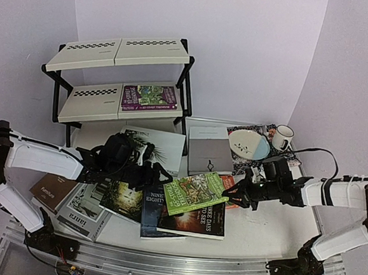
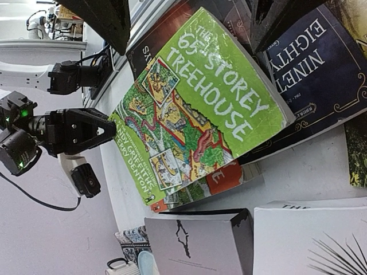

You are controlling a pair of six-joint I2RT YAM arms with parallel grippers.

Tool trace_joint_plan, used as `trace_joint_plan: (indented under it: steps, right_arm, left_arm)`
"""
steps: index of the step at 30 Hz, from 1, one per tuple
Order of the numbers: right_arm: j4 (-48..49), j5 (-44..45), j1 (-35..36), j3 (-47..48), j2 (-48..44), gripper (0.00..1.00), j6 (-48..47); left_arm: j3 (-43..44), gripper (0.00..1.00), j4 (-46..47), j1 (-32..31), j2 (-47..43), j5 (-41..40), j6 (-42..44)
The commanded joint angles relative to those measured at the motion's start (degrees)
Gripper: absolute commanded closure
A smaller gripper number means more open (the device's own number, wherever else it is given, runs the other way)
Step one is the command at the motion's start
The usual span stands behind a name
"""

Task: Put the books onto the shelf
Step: Pick up the book from the book pile.

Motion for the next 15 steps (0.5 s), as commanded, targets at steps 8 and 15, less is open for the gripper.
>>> trace_joint_plan:
  steps: [8,15]
  right_arm:
    - [-3.3,-2.5,0.3,6.4,-3.8,0.93,1.1]
    - [1.3,-1.5,0.4,7.1,-6.1,1.0,5.3]
  left_arm:
    - [-5.9,0.0,1.6,-0.2,-10.9,-1.0,-5.1]
    - [-8.5,0.0,7.8,-0.2,-9.9,4.4,-11.4]
